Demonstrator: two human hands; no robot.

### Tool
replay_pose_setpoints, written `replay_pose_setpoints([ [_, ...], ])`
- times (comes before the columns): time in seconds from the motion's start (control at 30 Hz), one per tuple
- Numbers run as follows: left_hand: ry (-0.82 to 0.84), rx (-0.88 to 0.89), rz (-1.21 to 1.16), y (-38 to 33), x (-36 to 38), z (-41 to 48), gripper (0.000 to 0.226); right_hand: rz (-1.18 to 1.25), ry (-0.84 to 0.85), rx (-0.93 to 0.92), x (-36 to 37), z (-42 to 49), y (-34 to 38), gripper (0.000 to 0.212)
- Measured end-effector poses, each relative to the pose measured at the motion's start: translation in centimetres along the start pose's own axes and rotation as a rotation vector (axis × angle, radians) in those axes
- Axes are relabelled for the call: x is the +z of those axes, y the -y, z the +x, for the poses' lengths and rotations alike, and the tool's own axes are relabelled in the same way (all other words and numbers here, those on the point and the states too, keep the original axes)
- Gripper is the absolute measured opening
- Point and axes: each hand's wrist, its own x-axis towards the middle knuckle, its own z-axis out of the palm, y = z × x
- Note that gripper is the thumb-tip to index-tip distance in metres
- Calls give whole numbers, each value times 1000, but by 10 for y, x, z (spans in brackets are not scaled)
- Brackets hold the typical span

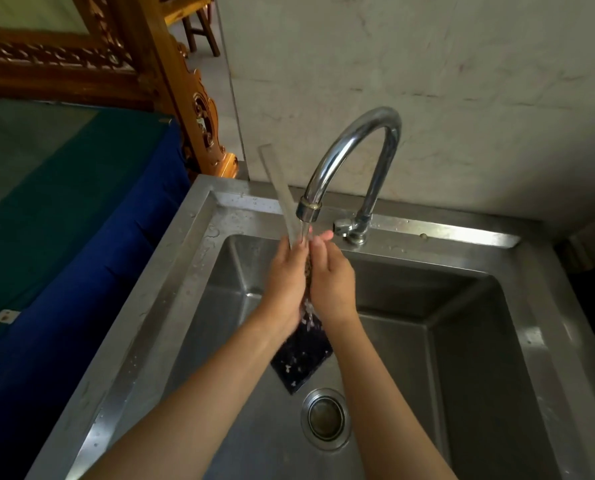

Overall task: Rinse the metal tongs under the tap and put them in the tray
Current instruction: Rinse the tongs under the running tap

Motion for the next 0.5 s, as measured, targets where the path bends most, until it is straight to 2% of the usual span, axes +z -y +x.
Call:
replay_pose_setpoints([
  [0.17, 158, -61, -97, -5, -3, -2, 36, -123, -46, 68, 8, -2, 11, 51],
  [0.27, 81, -54, -125, -14, 4, -1, 26, -190, -81, 0, 12, 0, 19, 42],
  [0.4, 37, -147, -321, -15, 14, -10, 30, -196, -77, -164, 6, 7, 22, 24],
  [0.5, 72, -121, -235, -27, 16, -10, 38, -129, -17, -220, 4, 5, 25, 28],
])
